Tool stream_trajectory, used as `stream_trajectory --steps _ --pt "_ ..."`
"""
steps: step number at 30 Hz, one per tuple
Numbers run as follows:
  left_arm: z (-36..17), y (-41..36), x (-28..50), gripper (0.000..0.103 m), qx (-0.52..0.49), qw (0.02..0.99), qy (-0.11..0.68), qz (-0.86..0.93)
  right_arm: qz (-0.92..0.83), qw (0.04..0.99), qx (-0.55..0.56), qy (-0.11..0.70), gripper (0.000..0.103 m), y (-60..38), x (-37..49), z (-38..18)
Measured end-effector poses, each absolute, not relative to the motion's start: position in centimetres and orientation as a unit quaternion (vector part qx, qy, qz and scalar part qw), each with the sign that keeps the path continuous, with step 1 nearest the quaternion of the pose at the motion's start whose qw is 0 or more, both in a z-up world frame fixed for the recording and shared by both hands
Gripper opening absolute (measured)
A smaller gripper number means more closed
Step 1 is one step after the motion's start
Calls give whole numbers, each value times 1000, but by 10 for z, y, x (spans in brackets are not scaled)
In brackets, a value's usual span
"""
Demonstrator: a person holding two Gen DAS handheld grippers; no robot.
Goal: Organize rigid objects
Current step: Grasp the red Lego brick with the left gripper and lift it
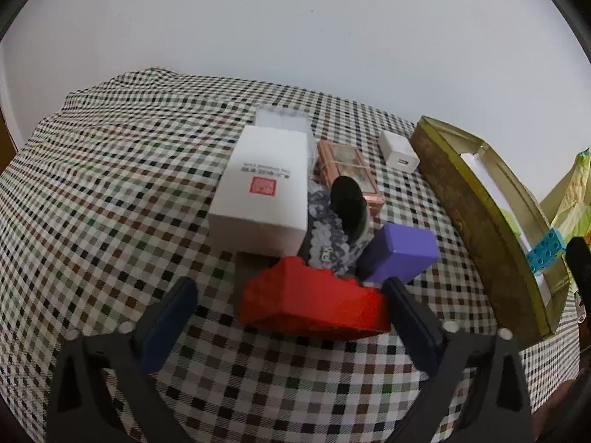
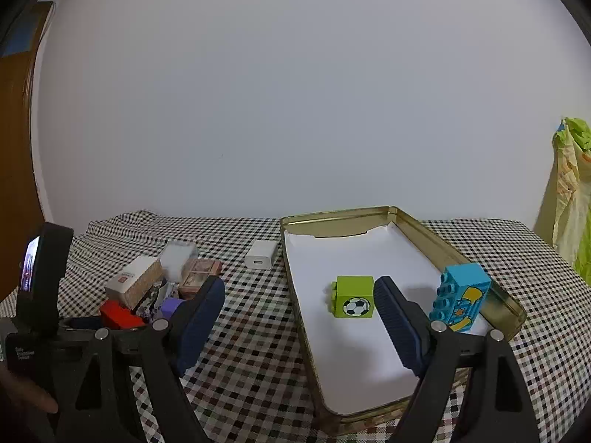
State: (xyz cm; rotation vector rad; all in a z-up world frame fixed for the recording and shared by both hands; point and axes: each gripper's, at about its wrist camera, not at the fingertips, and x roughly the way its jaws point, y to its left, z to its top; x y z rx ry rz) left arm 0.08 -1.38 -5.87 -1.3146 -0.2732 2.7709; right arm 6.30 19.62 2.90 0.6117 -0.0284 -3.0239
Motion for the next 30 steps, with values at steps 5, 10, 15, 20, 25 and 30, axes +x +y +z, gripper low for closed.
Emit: stream_trajectory --steps 5,10,15,20,25,30 --pt "-57 -15 4 58 -427 41 -60 902 -979 28 200 -2 85 193 61 27" --pt "-55 -30 13 47 -425 60 -62 901 -978 39 203 2 85 190 62 25" --pt "-54 -39 25 47 -424 79 -55 901 -975 56 214 6 85 181 58 22" --pt "-49 -59 37 47 -408 87 -82 905 -969 78 232 11 85 167 53 18" --pt "-42 -71 54 47 -396 111 -76 908 -955 113 273 13 85 148 40 10" --pt "-40 -78 59 47 -391 132 -67 908 -940 137 313 -5 85 136 28 1"
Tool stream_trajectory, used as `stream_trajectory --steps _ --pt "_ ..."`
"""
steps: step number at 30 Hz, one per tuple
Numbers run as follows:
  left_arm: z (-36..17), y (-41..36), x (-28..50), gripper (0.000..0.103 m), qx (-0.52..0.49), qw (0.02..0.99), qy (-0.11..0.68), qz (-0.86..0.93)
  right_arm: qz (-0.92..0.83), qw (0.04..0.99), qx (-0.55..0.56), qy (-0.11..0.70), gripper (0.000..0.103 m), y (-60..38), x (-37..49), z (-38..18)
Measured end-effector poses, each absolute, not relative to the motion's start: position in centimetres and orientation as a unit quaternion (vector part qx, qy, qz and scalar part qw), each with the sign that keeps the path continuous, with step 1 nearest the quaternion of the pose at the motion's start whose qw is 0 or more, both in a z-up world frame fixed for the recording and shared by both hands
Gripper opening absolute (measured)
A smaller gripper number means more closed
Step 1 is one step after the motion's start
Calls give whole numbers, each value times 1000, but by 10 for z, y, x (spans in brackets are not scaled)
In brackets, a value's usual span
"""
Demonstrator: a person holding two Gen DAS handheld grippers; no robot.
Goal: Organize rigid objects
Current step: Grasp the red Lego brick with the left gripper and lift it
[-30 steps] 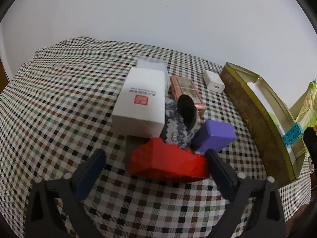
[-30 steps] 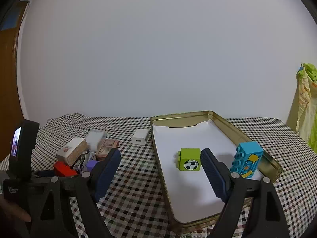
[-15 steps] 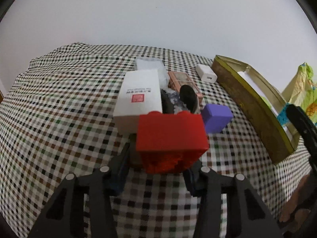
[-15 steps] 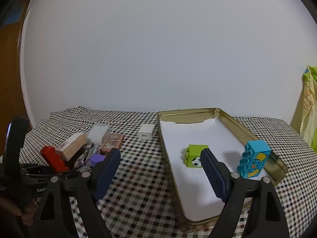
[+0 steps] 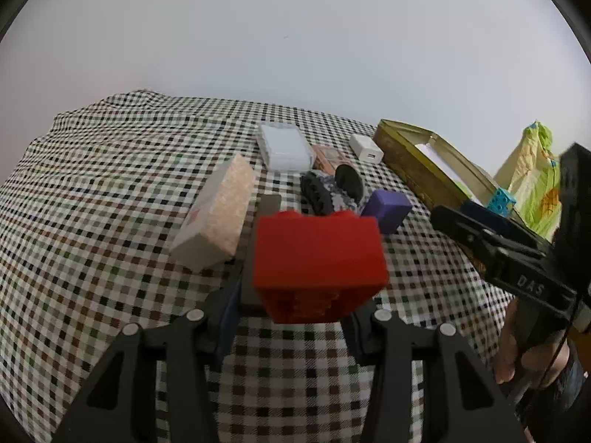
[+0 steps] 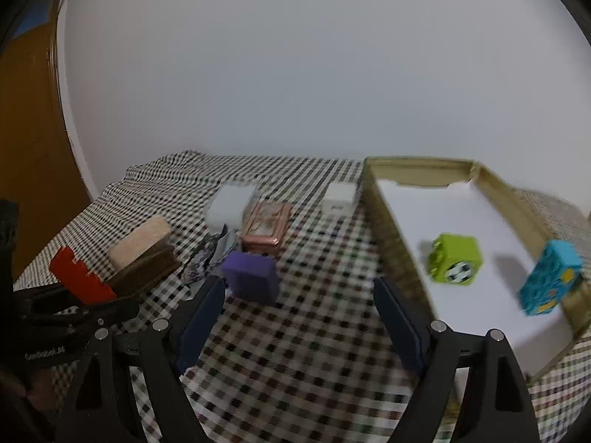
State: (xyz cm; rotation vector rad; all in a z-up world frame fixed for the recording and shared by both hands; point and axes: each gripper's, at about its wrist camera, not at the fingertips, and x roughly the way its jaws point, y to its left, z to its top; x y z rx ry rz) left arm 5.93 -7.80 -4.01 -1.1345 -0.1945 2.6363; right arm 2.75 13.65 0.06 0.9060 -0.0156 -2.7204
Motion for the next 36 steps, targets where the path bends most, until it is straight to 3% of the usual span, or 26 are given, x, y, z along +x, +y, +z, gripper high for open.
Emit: stream_trajectory --steps 7,13,19,21,23,25,29,32,36 --pt "-42 -98 71 47 -385 157 -88 905 -937 153 315 19 85 121 29 1" --pt "-45 -105 76 48 -383 166 -97 904 -922 204 329 -15 85 111 31 0" --pt "-47 -110 82 46 -390 160 -70 904 -916 225 332 6 85 87 36 -2" --pt "-49 -114 86 52 -399 152 -63 902 -914 229 334 13 85 80 37 -2" --pt "-47 -117 93 72 -403 154 -71 899 -913 231 335 19 85 79 37 -4" --pt "-42 -118 105 81 -400 163 -79 899 -914 232 333 23 85 77 39 -3" --pt "-42 -104 113 78 -404 155 -65 899 -916 229 328 23 85 79 42 1" --pt "-55 -95 103 59 -432 142 -66 888 -914 231 331 25 85 74 37 -2" --pt "-57 -87 102 48 -430 115 -33 895 -911 239 336 14 85 67 36 -3"
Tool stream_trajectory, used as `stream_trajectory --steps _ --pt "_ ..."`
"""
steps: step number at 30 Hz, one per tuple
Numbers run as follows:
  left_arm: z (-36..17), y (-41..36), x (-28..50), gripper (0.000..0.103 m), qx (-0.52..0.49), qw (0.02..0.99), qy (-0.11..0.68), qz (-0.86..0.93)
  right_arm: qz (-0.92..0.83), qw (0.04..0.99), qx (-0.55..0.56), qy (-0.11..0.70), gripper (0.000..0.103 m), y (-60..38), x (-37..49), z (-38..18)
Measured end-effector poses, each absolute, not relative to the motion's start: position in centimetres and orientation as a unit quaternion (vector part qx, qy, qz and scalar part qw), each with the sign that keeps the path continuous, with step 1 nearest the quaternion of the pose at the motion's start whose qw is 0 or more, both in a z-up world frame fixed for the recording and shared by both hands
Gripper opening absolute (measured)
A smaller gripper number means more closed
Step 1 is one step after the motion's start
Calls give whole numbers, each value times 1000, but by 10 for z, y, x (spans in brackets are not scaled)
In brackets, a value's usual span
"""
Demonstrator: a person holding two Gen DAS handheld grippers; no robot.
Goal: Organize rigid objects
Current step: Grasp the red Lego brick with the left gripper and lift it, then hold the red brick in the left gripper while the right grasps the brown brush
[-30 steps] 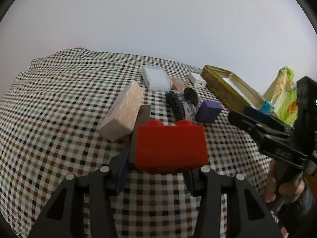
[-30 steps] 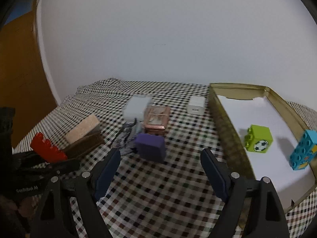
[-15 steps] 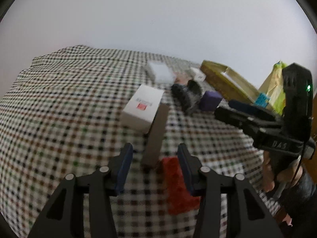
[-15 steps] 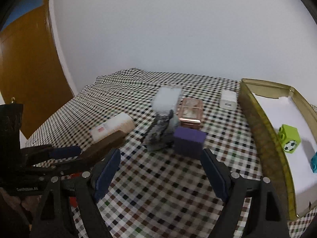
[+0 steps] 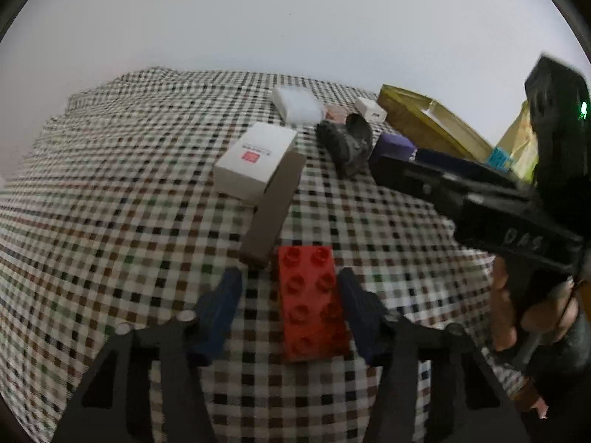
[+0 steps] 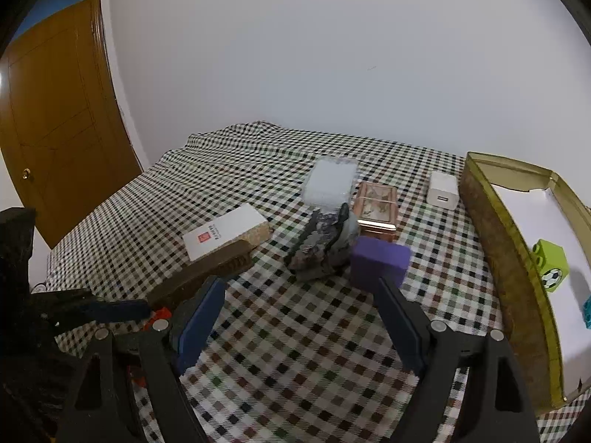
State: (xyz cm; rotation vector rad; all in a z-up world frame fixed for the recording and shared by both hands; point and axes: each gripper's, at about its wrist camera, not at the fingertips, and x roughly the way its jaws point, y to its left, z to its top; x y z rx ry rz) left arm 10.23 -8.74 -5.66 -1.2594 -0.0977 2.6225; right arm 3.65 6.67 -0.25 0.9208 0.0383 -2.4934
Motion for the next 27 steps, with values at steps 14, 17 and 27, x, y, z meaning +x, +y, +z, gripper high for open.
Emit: stream_trajectory --steps 14,17,27 --pt "-50 -133 128 30 -405 87 -23 910 -869 271 410 -65 85 23 20 -21" --pt "-45 -153 133 30 -395 66 -36 915 -859 270 428 -78 85 15 17 -26" --pt "-45 -176 141 30 -390 52 -57 918 -875 202 437 -54 85 -28 21 -28"
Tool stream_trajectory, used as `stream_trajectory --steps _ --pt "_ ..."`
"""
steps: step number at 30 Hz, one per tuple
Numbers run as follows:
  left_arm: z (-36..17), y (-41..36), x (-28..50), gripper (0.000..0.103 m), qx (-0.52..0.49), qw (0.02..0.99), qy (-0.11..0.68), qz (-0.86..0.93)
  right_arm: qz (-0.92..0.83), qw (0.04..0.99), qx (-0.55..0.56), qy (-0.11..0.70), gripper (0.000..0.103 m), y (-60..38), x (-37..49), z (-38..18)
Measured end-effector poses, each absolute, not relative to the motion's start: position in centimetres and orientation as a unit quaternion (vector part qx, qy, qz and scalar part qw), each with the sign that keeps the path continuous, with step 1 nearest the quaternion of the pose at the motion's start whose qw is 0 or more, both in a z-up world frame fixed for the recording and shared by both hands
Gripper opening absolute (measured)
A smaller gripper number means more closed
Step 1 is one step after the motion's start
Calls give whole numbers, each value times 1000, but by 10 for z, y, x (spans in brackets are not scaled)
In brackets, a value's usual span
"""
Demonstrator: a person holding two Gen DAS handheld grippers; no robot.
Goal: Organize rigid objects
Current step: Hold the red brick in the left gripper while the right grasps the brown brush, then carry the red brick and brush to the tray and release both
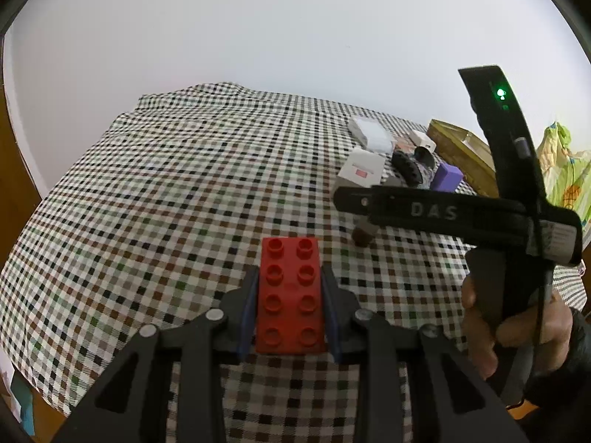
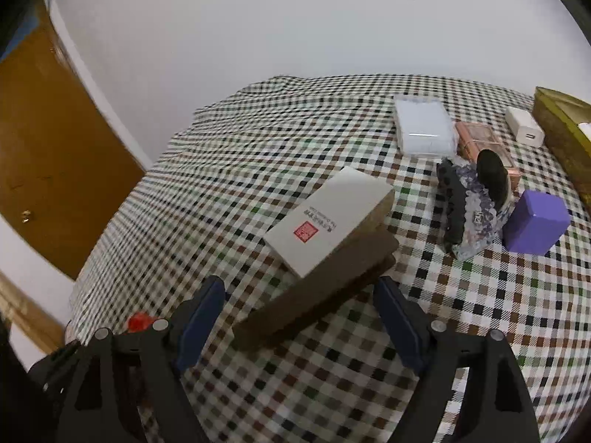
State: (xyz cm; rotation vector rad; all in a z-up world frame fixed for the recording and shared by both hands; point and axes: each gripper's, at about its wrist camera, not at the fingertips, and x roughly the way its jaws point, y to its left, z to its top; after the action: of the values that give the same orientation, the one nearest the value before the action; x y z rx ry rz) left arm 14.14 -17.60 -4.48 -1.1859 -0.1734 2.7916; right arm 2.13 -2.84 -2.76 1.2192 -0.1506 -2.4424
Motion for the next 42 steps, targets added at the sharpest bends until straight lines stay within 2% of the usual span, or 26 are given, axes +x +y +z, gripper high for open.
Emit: stream_trajectory --steps 2,3,4,6,11,13,21,27,34,42 --pt "-44 -178 143 30 -389 48 -58 918 -881 186 434 -35 83 -36 23 -28" --pt "-43 -180 143 30 -388 47 -60 918 -884 177 432 -22 76 -36 25 -28" --pt "-43 -182 142 30 -388 46 -62 919 -887 169 429 -7 62 -35 26 -28" --pt "-43 -182 140 30 -387 41 -65 919 -889 160 429 4 47 -32 27 -28" --pt "-45 -180 137 30 -390 41 -69 917 -890 160 426 24 29 -16 33 -26" --pt "-44 -178 137 30 -390 42 -67 917 -892 157 424 34 17 -12 36 -25" --pt "-42 -168 134 30 -393 38 -61 917 -900 149 408 29 17 -3 39 -23" --pt "-38 -164 128 30 -391 39 -65 917 -925 132 354 36 17 12 51 -3" --pt "-25 -144 113 30 -375 47 -75 923 -954 106 282 7 17 62 62 28" --pt "-6 -96 90 30 -360 86 -50 928 -968 114 220 -40 17 131 70 51"
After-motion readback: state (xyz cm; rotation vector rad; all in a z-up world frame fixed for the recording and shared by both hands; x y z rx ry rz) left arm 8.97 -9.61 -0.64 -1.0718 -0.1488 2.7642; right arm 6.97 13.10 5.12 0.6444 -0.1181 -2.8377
